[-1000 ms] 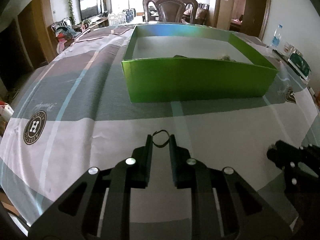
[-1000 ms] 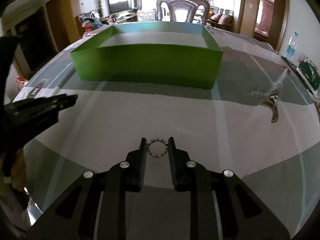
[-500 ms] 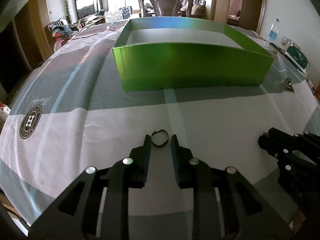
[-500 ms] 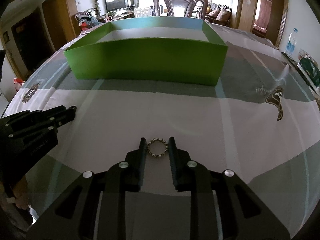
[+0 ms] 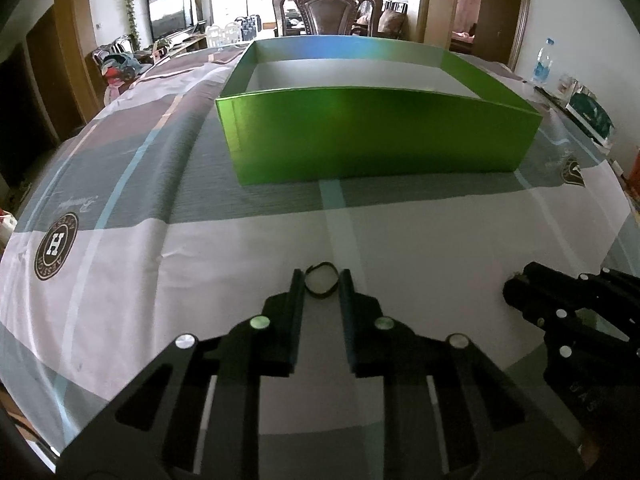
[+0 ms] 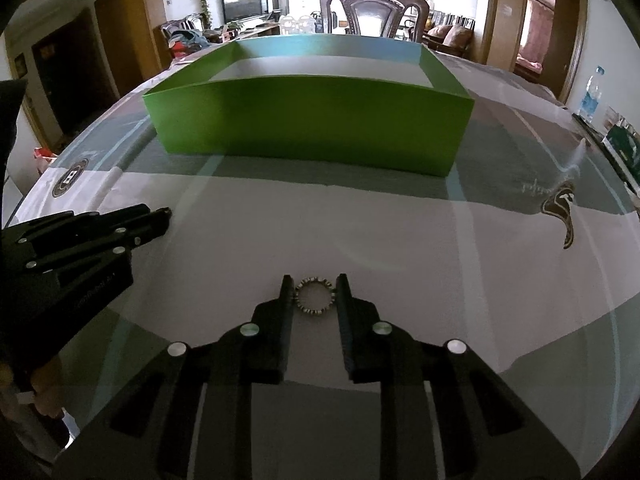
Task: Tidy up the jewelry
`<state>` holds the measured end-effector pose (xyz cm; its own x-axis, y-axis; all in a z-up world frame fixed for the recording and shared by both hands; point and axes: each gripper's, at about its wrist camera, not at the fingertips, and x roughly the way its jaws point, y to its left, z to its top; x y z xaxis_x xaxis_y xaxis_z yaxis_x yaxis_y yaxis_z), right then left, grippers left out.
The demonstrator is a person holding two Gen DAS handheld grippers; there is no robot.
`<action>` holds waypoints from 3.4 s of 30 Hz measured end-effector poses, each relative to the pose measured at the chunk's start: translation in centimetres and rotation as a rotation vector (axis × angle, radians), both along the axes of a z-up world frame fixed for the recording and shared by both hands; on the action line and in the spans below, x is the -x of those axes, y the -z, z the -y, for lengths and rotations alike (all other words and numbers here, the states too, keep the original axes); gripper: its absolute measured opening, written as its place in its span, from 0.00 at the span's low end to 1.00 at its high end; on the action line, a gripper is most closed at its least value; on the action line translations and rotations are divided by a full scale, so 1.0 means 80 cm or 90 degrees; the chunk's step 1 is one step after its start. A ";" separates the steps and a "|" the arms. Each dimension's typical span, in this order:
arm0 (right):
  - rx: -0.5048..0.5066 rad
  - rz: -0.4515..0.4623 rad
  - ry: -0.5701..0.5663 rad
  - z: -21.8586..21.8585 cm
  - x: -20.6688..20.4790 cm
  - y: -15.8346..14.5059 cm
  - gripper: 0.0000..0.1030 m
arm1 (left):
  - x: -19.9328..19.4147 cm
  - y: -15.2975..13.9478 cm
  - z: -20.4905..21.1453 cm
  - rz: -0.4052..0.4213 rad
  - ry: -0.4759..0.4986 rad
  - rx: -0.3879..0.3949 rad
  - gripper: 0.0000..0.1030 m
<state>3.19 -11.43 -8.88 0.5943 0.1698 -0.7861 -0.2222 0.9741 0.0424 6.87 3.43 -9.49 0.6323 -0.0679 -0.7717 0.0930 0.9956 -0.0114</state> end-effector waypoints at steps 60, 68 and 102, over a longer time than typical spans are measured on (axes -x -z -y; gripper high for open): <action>-0.021 -0.006 0.096 0.004 -0.213 -0.053 0.21 | -0.180 -0.081 0.006 0.057 -0.015 -0.015 0.18; -0.035 0.061 0.111 0.017 -0.175 -0.079 0.57 | -0.151 -0.101 -0.005 0.103 -0.036 -0.004 0.61; 0.043 0.298 0.116 0.019 0.107 -0.144 0.97 | 0.141 -0.164 0.000 0.293 -0.050 -0.004 0.96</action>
<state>-5.38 -12.91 2.61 0.9011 -0.0121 -0.4335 -0.0280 0.9959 -0.0860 -4.42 3.41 3.64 0.9119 -0.0018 -0.4104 0.0109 0.9997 0.0200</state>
